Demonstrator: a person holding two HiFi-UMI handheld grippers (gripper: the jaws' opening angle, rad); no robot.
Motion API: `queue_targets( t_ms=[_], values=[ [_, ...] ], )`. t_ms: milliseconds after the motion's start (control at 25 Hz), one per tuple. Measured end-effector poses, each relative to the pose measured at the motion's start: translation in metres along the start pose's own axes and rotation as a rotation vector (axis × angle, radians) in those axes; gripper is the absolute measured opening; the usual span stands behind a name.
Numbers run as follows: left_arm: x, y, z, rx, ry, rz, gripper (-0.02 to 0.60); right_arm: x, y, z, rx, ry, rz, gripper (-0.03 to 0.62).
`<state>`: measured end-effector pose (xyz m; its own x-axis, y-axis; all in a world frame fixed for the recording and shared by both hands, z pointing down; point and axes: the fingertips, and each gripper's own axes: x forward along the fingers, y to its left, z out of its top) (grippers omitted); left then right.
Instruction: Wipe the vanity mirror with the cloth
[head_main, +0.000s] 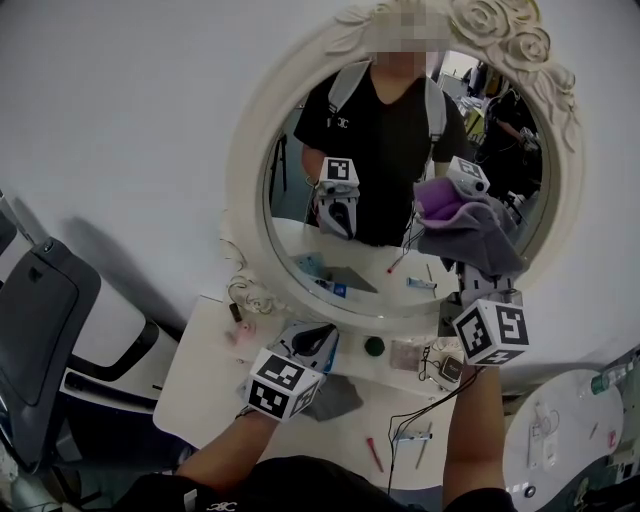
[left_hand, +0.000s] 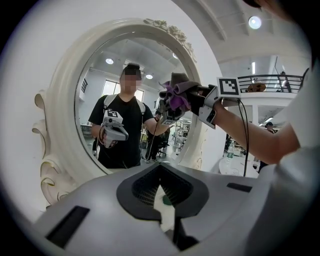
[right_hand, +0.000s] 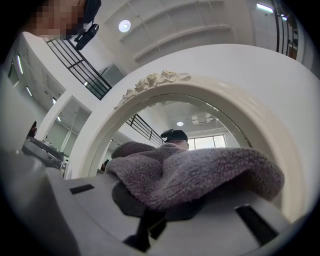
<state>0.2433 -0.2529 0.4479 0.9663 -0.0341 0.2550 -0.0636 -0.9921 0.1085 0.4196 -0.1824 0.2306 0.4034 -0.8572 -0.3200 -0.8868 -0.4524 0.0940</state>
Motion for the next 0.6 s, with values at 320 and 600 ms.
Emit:
queue_targets(
  t_ms=[320, 600],
  values=[
    [0.0, -0.008, -0.003, 0.008, 0.01, -0.013, 0.0, -0.015, 0.005, -0.05, 0.017, 0.068, -0.009, 0.029],
    [0.0, -0.019, -0.003, 0.023, 0.009, -0.025, 0.0, -0.021, 0.008, -0.077, 0.03, 0.146, -0.001, 0.029]
  ],
)
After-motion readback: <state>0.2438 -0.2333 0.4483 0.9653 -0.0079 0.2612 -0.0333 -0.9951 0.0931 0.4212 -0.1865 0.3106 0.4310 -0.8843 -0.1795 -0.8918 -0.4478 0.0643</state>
